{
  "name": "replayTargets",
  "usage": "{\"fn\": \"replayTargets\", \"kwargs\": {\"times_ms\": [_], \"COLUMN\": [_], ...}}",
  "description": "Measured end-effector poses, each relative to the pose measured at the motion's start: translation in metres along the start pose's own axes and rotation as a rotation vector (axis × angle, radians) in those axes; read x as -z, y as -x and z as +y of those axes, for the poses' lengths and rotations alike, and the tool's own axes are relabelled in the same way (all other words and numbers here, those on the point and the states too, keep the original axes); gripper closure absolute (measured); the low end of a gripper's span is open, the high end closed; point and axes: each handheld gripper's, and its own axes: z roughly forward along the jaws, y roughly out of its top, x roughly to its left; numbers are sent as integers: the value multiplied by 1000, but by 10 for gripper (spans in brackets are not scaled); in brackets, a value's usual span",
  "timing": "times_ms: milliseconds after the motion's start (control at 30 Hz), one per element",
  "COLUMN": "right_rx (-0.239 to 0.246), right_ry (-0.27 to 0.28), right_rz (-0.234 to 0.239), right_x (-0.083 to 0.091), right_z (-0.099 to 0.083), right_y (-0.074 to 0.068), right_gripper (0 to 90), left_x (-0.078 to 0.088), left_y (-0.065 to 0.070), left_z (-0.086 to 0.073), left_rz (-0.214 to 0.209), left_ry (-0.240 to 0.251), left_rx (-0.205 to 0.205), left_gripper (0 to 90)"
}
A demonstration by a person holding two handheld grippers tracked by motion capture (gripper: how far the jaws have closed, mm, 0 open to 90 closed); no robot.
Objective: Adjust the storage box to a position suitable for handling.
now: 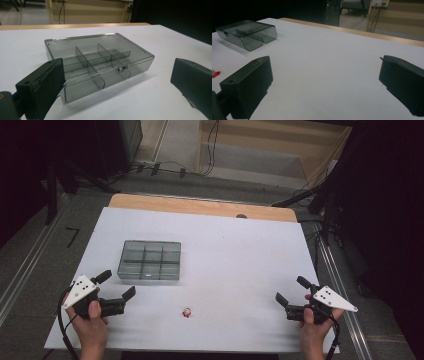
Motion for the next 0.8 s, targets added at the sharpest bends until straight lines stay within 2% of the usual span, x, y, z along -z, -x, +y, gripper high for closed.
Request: {"fn": "replayTargets", "kwargs": {"times_ms": [100,133,200,367,467,567,800], "right_rx": [1,9,7,4,8,11,15], "right_ry": [-4,-7,-11,-9,-17,-21,-35], "right_rz": [8,10,-1,1,8,3,-4], "right_x": [-1,-2,-2,-4,-6,-7,-12], "right_z": [0,1,2,4,4,4,3], "right_y": [-1,-2,-4,-6,-7,-7,-8], "right_gripper": [0,0,0,0,0,0,0], "left_x": [-1,-1,0,-1,-5,-8,-19], "left_y": [1,1,1,0,-4,-7,-19], "left_z": [4,7,11,20,28,34,49], "left_rz": [7,-12,-4,18,22,22,28], "left_ry": [-11,-7,-6,-7,-25,-22,-14], "left_rx": [9,28,44,44,67,57,68], "left_gripper": [17,19,40,74,82,125,178]}}
